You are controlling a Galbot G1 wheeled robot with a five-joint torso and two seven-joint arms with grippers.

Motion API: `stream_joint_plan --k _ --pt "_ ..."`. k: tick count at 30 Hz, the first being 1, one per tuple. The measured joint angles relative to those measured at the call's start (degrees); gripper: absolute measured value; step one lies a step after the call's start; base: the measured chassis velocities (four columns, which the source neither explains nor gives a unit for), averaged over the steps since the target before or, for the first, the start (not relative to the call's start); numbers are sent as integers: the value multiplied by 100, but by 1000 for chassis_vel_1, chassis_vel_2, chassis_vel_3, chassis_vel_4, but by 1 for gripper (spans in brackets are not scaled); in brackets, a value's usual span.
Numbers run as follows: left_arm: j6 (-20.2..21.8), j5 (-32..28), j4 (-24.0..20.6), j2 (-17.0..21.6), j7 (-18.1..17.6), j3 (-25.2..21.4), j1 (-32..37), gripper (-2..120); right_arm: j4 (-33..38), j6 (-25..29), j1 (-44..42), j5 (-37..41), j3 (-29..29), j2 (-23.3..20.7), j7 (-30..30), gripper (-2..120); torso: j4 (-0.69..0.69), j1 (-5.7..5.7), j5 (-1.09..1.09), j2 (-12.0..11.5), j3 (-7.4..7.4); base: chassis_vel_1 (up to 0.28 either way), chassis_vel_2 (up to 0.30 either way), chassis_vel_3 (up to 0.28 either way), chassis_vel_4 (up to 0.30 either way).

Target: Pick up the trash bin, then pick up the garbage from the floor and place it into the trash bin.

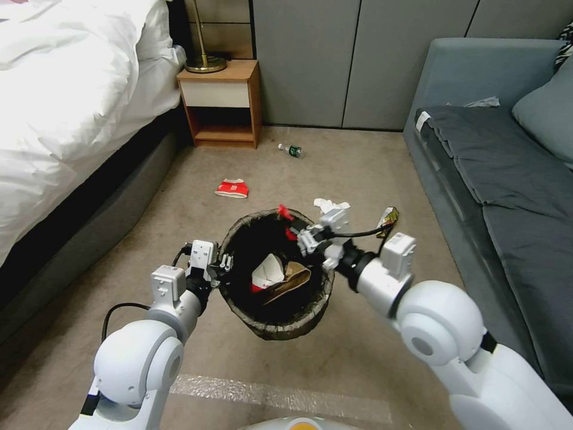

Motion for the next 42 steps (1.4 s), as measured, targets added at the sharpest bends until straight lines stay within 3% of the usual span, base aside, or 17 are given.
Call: stream_joint_plan --k 10,21,24,33,35,42 --pt "9 8 38 -18 -9 14 -41 2 -228 -226 -73 -213 -607 94 390 1 -1 0 0 0 0 0 0 0 0" --pt "14 12 37 -42 -10 14 -43 2 -401 -318 12 -365 -761 345 707 36 -1 0 0 0 0 0 0 0 0" --pt "17 12 31 -40 -10 13 -39 2 -400 -318 -21 -449 -766 399 709 53 -1 0 0 0 0 0 0 0 0" --pt "19 12 15 -40 -6 11 -27 2 -279 -296 -95 -530 -601 390 688 81 -1 0 0 0 0 0 0 0 0" --pt "19 13 12 -44 -4 13 -24 2 -219 -281 -145 -545 -542 366 665 92 -1 0 0 0 0 0 0 0 0" --pt "19 14 -15 -47 0 9 -14 2 -87 -126 -354 -734 -403 313 468 100 -1 0 1 0 0 0 0 0 0"
